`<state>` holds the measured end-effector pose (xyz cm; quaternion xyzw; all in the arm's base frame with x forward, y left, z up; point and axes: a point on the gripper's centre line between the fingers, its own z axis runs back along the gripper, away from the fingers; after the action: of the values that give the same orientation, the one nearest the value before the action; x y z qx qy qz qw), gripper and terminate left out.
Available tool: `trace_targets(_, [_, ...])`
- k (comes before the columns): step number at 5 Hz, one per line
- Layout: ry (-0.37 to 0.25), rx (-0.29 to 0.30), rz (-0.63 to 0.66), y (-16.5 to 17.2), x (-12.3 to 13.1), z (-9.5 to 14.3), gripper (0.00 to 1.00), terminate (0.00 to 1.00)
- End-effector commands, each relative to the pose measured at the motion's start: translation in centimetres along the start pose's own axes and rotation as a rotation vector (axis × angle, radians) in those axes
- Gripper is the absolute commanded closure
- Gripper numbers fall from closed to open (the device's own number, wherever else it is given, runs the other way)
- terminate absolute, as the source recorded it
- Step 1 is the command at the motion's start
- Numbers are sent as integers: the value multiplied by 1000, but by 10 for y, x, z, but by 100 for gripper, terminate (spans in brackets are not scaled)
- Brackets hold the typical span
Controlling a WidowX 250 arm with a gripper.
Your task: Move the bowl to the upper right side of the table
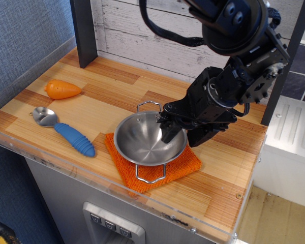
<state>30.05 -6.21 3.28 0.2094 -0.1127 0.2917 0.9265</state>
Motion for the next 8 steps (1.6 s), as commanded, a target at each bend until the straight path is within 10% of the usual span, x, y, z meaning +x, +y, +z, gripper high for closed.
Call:
trace_targets(1, [-14,-41,-7,1,0,12,100,0])
trace_targets(4, [-35,-18,12,28,22,13,100,0])
trace_targets(8, [-279,-107,-421,-21,73,56,100,0])
